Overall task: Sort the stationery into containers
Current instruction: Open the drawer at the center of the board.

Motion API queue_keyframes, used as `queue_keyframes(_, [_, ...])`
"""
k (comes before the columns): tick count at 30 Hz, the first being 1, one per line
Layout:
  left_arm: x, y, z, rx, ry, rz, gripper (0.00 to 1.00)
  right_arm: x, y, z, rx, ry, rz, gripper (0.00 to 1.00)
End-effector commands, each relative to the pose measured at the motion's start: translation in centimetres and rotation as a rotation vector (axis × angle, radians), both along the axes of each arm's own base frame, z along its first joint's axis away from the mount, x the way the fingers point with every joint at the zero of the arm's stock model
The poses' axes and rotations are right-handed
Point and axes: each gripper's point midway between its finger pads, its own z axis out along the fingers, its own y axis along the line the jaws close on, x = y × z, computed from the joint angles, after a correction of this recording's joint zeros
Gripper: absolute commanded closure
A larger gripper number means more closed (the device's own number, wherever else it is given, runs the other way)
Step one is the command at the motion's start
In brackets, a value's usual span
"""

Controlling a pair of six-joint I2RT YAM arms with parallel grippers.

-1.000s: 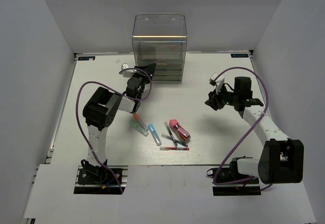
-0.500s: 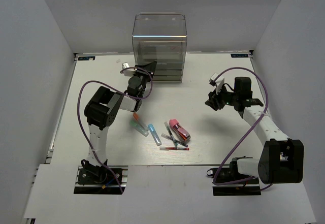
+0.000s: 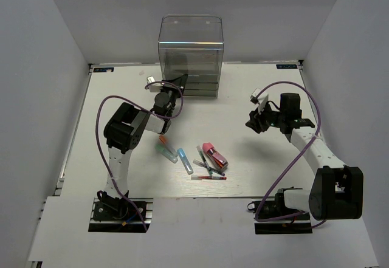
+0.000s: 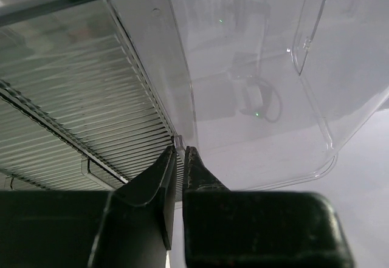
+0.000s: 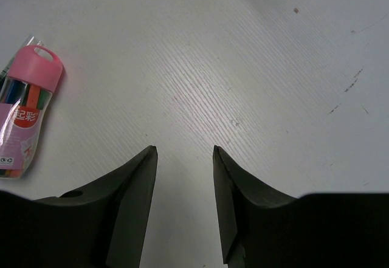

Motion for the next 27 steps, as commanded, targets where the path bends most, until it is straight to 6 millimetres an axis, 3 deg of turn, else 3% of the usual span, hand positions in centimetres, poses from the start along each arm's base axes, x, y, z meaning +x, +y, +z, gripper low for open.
queue_keyframes(1, [0.6,0.7,1.0,-0.012,-0.025,0.038,0.99,0.2,0.3,0.4,0.004,-0.031,0.015,0.52])
queue_keyframes(6, [0.1,0.7,1.3,-0.021,-0.047,0.029,1.00,0.2,0.4,0.5,0.007,-0.034,0.019,0.52])
queue_keyframes(15, [-1.7,-0.1,5.0,-0.054,-0.143,-0.030,1.00,0.2,0.4,0.4,0.008,-0.031,0.022,0.52])
queue_keyframes(17, [-2.1,0.0,4.7,-0.036,-0.139,-0.036,1.00,0.2,0.5,0.6,0.010,-0.036,0.024,0.52])
queue_keyframes(19, [-2.6,0.0,5.9,-0.033,-0.165,-0.045,1.00,0.2,0.5,0.5,0.010,-0.032,0.022,0.52])
queue_keyframes(20, [-2.8,-0.1,5.4,-0.016,-0.157,-0.051,1.00,0.2,0.5,0.6,0.013,-0.036,0.024,0.52])
queue_keyframes(21, [-3.1,0.1,6.4,-0.017,-0.184,-0.048,1.00,0.2,0.5,0.6,0.011,-0.037,0.022,0.52])
queue_keyframes(22, [-3.3,0.0,5.9,-0.010,-0.175,-0.057,1.00,0.2,0.5,0.6,0.011,-0.035,0.023,0.52])
queue_keyframes(24, [-4.0,-0.2,7.1,-0.012,-0.199,-0.063,1.00,0.1,0.5,0.6,0.011,-0.034,0.022,0.52])
queue_keyframes(27, [-4.9,0.0,7.1,-0.001,-0.201,-0.069,1.00,0.1,0.5,0.6,0.013,-0.033,0.022,0.52])
